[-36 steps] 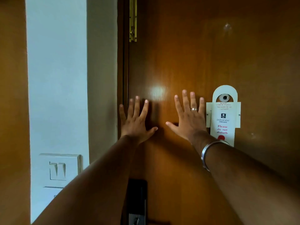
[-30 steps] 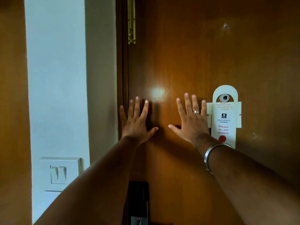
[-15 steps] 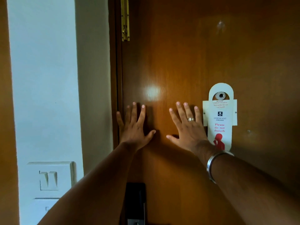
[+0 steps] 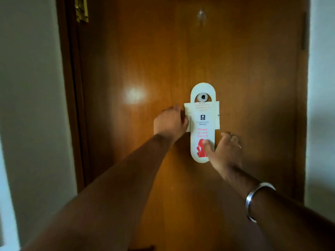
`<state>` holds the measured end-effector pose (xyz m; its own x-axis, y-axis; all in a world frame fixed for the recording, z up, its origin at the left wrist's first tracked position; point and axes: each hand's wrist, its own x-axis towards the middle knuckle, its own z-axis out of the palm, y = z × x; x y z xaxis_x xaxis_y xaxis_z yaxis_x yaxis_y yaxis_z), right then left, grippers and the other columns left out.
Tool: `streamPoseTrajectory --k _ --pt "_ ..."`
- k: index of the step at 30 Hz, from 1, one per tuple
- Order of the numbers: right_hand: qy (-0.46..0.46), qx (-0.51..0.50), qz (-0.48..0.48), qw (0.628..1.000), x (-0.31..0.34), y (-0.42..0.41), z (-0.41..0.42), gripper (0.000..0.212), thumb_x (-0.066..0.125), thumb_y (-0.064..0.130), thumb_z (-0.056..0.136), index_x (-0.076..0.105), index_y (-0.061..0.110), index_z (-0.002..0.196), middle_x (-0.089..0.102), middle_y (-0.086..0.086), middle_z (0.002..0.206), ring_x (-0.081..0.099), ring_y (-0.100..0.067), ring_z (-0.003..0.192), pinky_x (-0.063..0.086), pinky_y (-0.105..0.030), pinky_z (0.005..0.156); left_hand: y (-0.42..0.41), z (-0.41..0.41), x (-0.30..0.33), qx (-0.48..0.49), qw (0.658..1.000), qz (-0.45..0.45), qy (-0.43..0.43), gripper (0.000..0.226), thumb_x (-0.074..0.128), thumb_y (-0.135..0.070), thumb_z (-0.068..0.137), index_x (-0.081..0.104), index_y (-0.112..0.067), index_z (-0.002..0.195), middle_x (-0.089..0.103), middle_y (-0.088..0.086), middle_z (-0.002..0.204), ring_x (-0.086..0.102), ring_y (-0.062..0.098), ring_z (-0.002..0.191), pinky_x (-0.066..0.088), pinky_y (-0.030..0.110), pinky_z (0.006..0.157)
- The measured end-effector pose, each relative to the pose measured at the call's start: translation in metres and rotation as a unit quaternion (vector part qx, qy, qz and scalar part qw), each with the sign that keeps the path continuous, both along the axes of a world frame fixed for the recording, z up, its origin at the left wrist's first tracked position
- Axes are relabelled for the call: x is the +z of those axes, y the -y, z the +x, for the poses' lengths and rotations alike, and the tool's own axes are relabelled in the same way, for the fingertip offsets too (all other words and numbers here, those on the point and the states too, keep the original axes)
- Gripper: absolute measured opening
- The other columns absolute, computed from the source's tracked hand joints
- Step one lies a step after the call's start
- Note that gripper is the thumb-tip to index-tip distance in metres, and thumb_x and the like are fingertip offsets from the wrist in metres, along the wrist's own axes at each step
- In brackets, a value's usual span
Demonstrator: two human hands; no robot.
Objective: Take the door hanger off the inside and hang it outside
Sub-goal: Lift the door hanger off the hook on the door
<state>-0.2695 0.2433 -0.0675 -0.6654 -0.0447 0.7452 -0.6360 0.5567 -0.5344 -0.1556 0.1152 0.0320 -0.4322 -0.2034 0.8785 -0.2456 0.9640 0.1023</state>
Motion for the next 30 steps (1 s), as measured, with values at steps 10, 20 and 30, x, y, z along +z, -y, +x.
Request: streamPoseTrajectory --k 10,20,30 --pt "0.14 0.116 -0.074 0.981 0.023 0.023 0.0 0.095 0.083 0.061 0.063 0.04 0.004 0.126 0.059 -0.014 0.12 0.065 -0.026 0.097 0.056 -0.028 0.066 -0.017 -0.038 0.075 -0.121 0.962 0.242 -0.031 0.029 0.069 -0.043 0.089 0.068 -0.02 0.071 0.073 0.001 0.073 0.068 0.018 0.063 0.055 0.031 0.058" --pt "0.183 0.358 -0.076 0.912 -0.022 0.012 0.0 0.017 0.07 0.027 0.09 0.057 0.021 0.08 0.076 -0.005 0.105 0.072 -0.008 0.077 0.046 -0.014 0.048 0.007 0.011 0.033 -0.138 0.955 0.257 -0.044 0.025 0.068 -0.032 0.092 0.067 -0.015 0.074 0.068 0.002 0.073 0.06 0.015 0.065 0.052 0.033 0.065" --pt "0.229 0.503 -0.12 0.825 -0.024 0.006 0.056 0.009 0.069 0.024 0.091 0.063 0.017 0.094 0.079 0.008 0.096 0.075 -0.007 0.084 0.052 -0.018 0.051 0.019 0.076 -0.097 -0.34 0.843 0.41 0.072 0.029 0.062 -0.024 0.095 0.062 -0.011 0.122 0.073 0.006 0.121 0.073 0.024 0.104 0.06 0.041 0.088"
